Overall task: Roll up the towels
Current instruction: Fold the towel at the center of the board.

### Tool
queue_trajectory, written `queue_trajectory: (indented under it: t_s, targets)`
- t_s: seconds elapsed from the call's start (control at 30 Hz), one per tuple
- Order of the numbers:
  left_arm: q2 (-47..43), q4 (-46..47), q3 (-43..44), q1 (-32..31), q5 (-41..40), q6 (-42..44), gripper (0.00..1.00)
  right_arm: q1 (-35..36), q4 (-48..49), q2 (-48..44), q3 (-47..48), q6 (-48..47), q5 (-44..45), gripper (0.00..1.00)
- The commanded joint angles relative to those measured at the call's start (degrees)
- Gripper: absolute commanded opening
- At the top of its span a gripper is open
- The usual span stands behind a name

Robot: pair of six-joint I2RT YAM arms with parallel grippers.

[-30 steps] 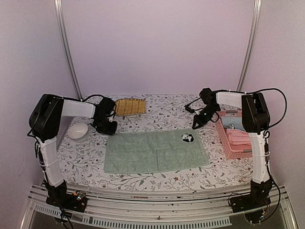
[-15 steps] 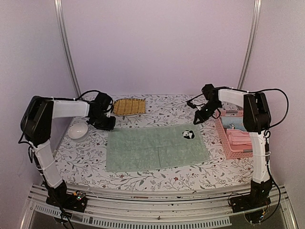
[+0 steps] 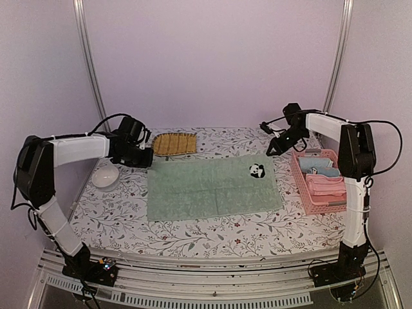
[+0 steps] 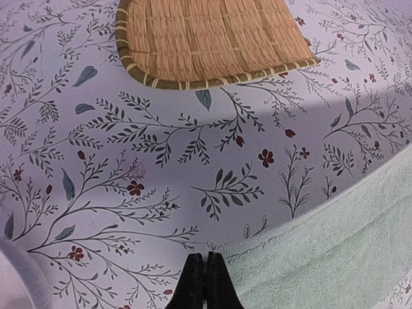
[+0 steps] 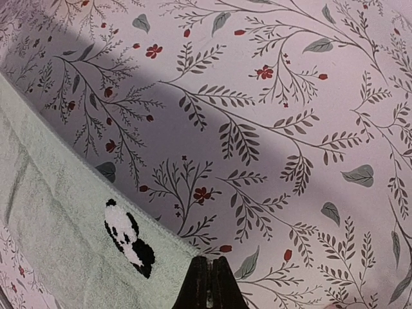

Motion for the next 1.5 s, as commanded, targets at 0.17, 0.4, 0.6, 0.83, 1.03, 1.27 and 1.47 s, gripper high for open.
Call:
queue_trajectory:
  t_s: [0.17,0.4,0.6,0.83,1.03,1.27,1.47]
  targets:
    - [-5.8,0.3,-5.9,0.9,2.0,0.2,0.00,-0.9,5.1,-12.0,-13.0,-3.5,-5.7,0.02]
    - [-9.7,0.1,-9.7,1.0,5.5,1.1,0.00,-0.9,6.3,-17.4,-21.4,-7.4,-8.5,0.02]
    - [-11.6,-1.3,-12.0,1.1,9.8,1.3,0.00,-0.9,5.6,-20.7,-26.2,-11.0,-8.9,0.02]
    - [-13.9,-4.9,-14.5,1.0,17.5,1.9,0.00,-0.9,4.8,-23.5,-31.0,-14.3,-5.7,0.02]
    - [-14.1,-8.9,-15.5,1.0,16.6,3.2,0.00,-0.9,3.7,-25.6,-34.6,-18.0,-6.8,0.02]
    - [-10.6,-9.8,-15.1,1.0,17.9,3.6,0.00,-0.8,1.8,-26.2,-36.6,-20.6,-9.2,0.03]
    - [-9.4,-10.0,-15.3,1.0,18.3,3.8,0.00,-0.5,1.6,-26.4,-38.7,-22.9,-9.9,0.03]
